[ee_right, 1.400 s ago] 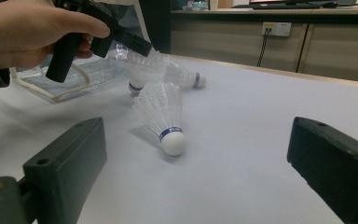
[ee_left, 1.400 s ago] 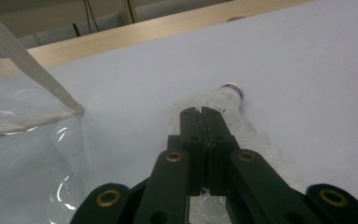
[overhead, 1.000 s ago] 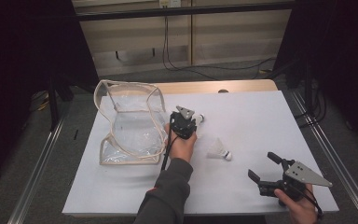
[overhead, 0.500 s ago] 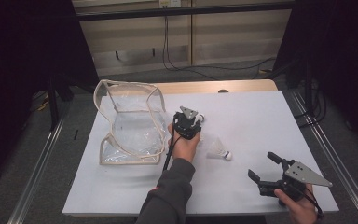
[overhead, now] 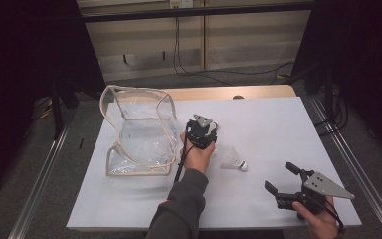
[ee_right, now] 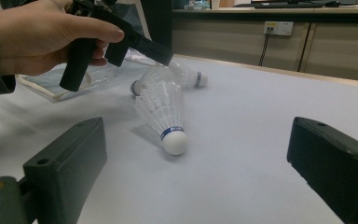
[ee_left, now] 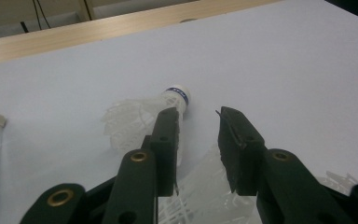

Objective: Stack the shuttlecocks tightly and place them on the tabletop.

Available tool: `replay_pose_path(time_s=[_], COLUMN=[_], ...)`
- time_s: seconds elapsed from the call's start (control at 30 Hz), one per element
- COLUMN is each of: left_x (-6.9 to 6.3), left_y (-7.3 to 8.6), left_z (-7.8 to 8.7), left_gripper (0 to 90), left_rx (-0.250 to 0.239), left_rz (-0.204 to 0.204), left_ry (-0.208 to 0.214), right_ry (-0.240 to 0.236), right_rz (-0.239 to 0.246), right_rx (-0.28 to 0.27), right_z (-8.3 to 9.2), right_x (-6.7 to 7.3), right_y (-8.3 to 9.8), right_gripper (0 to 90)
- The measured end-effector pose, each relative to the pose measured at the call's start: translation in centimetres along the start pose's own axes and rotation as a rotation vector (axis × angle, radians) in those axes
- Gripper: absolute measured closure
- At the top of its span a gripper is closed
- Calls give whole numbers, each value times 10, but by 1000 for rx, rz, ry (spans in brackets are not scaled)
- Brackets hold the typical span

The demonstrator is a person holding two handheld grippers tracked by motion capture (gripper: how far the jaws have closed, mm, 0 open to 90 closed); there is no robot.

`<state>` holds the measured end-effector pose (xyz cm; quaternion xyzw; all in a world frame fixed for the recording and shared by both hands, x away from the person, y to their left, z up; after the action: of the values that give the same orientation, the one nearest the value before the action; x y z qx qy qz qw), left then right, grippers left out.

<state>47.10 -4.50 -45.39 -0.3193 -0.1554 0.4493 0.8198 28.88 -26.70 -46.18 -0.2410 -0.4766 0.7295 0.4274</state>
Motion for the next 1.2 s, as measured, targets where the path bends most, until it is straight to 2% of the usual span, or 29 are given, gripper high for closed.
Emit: replay_pose_path(time_s=[0.37, 0.43, 0.53, 0.63, 0.77, 0.83, 0.87, 0.93, 1.0, 1.13, 1.2], left_x=[3, 2, 0, 1, 4, 2, 0, -5, -8, -15, -15], left_y=[0, -1, -3, -3, -3, -5, -5, -5, -3, 1, 1], left_z=[2, 3, 6, 8, 11, 14, 15, 17, 15, 11, 8], left_gripper=[725, 730, 791, 833, 832, 840, 856, 896, 900, 900, 900], left_rx=[1, -12, -26, -22, -30, -37, -37, -29, -5, 40, 48], left_rz=[5, 11, 19, 18, 30, 43, 34, 31, 34, 21, 19], left_ry=[-9, 2, 29, 45, 54, 73, 94, 129, 163, 192, 188], right_ry=[-1, -3, -2, -3, -5, -4, -6, -5, -4, -5, -4], right_rz=[1, 1, 1, 2, 4, 3, 3, 4, 5, 5, 4], right_rx=[-1, -3, -2, -1, 1, 4, 2, 0, 2, 2, 4], right_z=[0, 0, 0, 0, 0, 0, 0, 0, 0, 0, -1], right_x=[0, 1, 1, 1, 1, 1, 1, 1, 1, 2, 2], right_y=[0, 0, 0, 0, 0, 0, 0, 0, 0, 0, 0], right_gripper=[41, 41, 41, 41, 41, 41, 41, 41, 41, 41, 41])
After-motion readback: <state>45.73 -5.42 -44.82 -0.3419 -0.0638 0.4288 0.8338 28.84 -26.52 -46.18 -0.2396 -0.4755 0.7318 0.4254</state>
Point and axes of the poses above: each handheld gripper's, and its own axes: z roughly backward along the jaws, y roughly out of its underside, x roughly to its left, the point moved 6 cm from there along -z, roughly forward along the jaws, and after that the axes turned 14 degrees about x, right-handed, at the moved point
